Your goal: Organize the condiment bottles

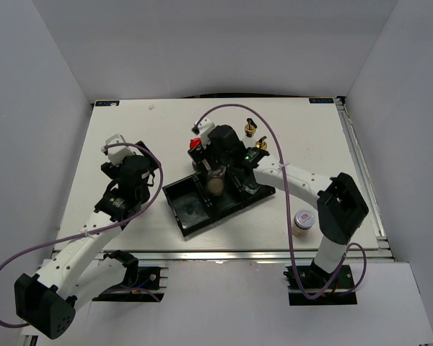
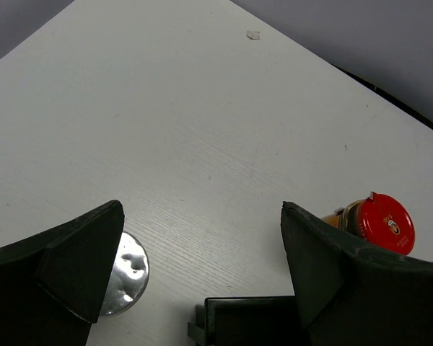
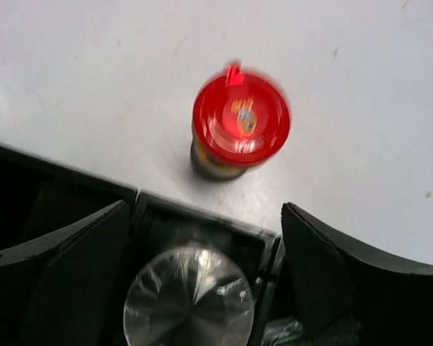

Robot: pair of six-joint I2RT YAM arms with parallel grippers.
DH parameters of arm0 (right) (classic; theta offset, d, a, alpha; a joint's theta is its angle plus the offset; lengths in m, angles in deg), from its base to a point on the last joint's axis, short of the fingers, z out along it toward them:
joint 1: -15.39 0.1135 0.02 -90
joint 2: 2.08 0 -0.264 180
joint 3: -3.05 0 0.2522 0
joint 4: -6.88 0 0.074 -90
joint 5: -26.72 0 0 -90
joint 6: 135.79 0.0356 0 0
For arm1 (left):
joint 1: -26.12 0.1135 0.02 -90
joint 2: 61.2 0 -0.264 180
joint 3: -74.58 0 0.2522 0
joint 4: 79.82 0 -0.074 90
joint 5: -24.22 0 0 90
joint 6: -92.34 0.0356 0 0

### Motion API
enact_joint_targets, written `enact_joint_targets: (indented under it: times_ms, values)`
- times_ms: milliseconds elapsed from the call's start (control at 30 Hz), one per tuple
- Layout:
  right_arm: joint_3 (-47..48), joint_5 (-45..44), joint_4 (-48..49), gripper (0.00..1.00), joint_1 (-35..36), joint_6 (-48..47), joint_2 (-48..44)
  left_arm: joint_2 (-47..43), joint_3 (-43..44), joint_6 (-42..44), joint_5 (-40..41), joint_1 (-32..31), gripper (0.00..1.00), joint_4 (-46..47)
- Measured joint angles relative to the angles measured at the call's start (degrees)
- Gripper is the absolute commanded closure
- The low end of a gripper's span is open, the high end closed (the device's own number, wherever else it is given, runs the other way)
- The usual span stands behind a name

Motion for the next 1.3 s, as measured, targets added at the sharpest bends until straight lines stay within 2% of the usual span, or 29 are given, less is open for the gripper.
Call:
enact_joint_targets:
  times_ms: [267,533,833,900,1000,1100,1133,1167,1233,1300]
  values:
    - [15.61,-2.58,-0.59,0.11,0.00,-2.80,7.61,-0.22,0.00,0.85,0.13,0.00,0.02,-0.02]
    - [25.22,-5.40,-4.17,0.11,-0.33,-3.04,19.63,-0.31,0.00,2.91,1.57,0.04,0.02,0.17]
    - [26.86,-6.36,-7.93,0.11,-1.64,-2.27,22.56,0.55,0.00,4.26,3.58,0.70,0.02,0.55]
    - [26.91,-6.25,-8.02,0.14,-2.03,-1.75,22.60,0.55,0.00,4.35,3.82,0.74,0.02,0.55]
    - [27.04,-4.94,-8.55,0.24,-2.49,-1.14,22.69,0.55,0.00,4.48,3.98,0.74,0.02,0.55]
    - [27.80,-3.52,-8.96,0.45,-2.69,-0.79,22.99,0.55,0.00,4.50,4.02,0.74,0.02,0.50]
    - [27.91,-2.86,-9.22,0.65,-2.78,-0.52,23.04,0.52,0.00,4.52,4.04,0.74,0.02,0.48]
    - [28.00,-2.47,-9.38,0.74,-2.89,-0.46,23.06,0.46,0.00,4.50,4.02,0.74,0.02,0.46]
    - [28.04,-1.77,-9.46,0.91,-3.02,-0.66,23.06,0.09,0.00,4.50,4.02,0.74,0.02,0.44]
    - [28.09,-1.18,-9.53,0.96,-3.06,-1.01,23.06,-0.66,0.00,4.48,3.98,0.74,0.02,0.44]
